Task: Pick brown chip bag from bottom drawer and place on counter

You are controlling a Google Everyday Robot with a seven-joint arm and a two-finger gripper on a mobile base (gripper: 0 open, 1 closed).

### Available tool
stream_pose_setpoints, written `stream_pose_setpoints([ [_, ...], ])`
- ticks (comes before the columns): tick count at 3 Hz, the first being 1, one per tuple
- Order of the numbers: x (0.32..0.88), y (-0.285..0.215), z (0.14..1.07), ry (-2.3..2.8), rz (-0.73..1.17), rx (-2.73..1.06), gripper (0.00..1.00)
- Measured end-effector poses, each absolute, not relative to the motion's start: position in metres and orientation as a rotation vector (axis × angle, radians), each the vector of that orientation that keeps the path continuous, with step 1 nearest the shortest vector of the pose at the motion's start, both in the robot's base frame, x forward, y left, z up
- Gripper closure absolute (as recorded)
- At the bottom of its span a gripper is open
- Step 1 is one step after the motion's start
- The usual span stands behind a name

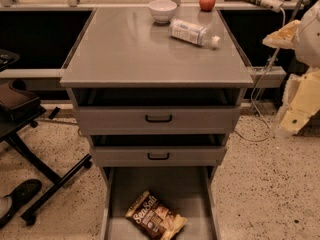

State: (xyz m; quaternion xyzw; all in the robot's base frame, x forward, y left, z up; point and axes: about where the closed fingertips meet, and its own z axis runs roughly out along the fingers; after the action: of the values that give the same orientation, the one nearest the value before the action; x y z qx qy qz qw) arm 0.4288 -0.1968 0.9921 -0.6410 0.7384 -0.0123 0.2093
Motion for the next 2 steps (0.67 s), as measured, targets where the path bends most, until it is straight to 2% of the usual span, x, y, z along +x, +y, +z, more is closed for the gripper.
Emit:
stream_pose_setpoints([
  [2,0.4274,-0.1941,0.9872,2.046,-0.008,-1.77,0.0],
])
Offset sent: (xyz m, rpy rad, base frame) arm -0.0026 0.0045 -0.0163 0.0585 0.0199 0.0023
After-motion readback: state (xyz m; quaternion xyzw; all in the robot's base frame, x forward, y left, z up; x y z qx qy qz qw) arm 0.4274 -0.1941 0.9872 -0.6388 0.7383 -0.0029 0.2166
